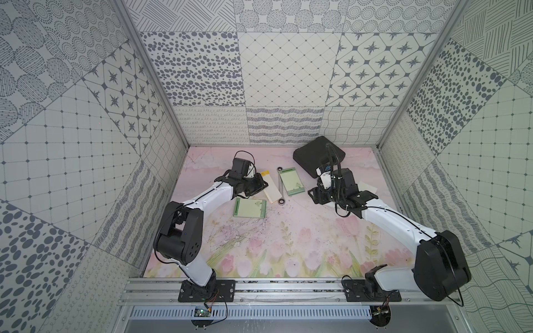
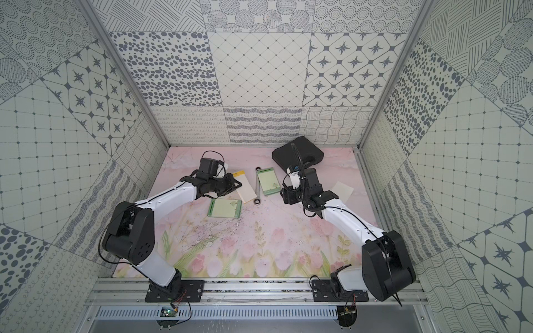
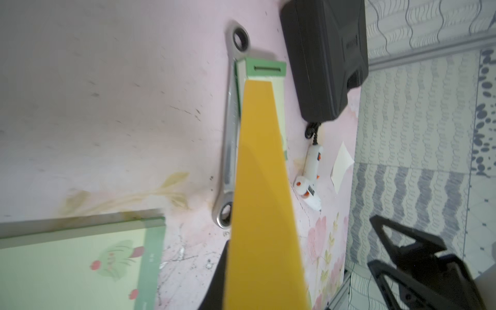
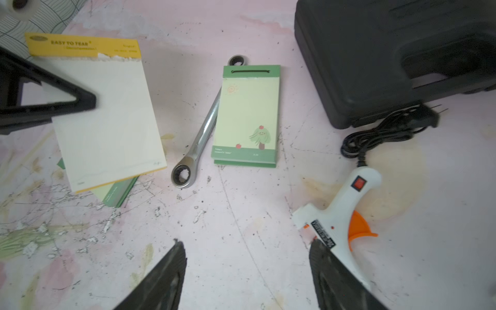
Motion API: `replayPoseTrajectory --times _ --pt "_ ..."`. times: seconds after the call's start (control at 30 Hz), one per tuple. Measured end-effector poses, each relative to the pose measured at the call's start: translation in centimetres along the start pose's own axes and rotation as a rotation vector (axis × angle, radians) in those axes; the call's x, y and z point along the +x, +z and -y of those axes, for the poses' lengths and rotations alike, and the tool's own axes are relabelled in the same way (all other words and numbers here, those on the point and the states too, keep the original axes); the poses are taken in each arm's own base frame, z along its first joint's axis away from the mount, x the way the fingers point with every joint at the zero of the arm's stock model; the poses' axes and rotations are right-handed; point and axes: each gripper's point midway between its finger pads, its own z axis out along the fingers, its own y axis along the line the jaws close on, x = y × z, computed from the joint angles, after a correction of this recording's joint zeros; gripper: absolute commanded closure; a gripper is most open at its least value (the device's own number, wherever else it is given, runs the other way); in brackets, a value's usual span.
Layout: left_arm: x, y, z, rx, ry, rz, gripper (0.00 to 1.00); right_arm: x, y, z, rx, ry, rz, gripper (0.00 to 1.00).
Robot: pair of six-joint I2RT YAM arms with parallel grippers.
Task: Tear off pages from different memo pads
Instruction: Place the memo pad at the center of the board, then move the memo pad to the center of the board.
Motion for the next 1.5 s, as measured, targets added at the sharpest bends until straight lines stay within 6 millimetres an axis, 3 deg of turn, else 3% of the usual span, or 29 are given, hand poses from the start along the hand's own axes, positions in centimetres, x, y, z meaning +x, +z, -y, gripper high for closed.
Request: replayPoseTrajectory --times 0.23,0.4,0.43,0.53,0.57,0.7,0.87,1.03,1.1,1.33,1.5 --pt "-7.7 -3.3 -8.0 -0.118 -0.171 0.185 1.0 2.1 2.1 -2.3 -0.108 0.101 -0.093 0.26" --pt "-10.6 -3.4 -13.0 -0.19 -0.269 0.227 1.0 2.2 2.5 -3.2 -0.147 0.125 -0.111 0.26" --pt "-11.0 -3.3 -13.9 -0.198 -0.291 0.231 0.97 2.1 2.6 -3.3 -0.155 0.13 -0.114 0.26" --pt "-12.4 -3.2 -15.9 -0.21 -0.332 0.245 0.66 2.0 3.2 -3.7 -0.18 0.138 -0.116 0.26" --pt "-12.7 -3.2 -16.5 -0.218 -0.338 0.252 0.59 2.0 3.5 -3.8 -0.185 0.14 -0.12 0.26" --pt "-12.7 -3.7 -18.1 -0.258 -0.363 0.264 0.51 2.4 5.2 -4.6 -0.223 0.138 -0.16 0.29" --pt "-10.7 -6.5 -16.6 -0.286 -0.341 0.307 0.48 2.0 7.6 -7.0 -0.308 0.105 -0.199 0.3" --pt "-5.3 -8.1 -12.8 -0.301 -0.257 0.292 0.45 0.3 10.9 -10.5 -0.409 0.04 -0.208 0.35" --pt "-2.8 -8.6 -12.1 -0.307 -0.245 0.271 0.44 -0.2 12.2 -11.5 -0.439 0.031 -0.211 0.36" --pt "4.5 -9.1 -12.2 -0.348 -0.235 0.158 0.4 -0.4 16.8 -13.8 -0.471 0.028 -0.248 0.34" --pt "8.3 -8.8 -13.5 -0.388 -0.248 0.066 0.35 0.5 18.3 -16.5 -0.49 -0.009 -0.291 0.28"
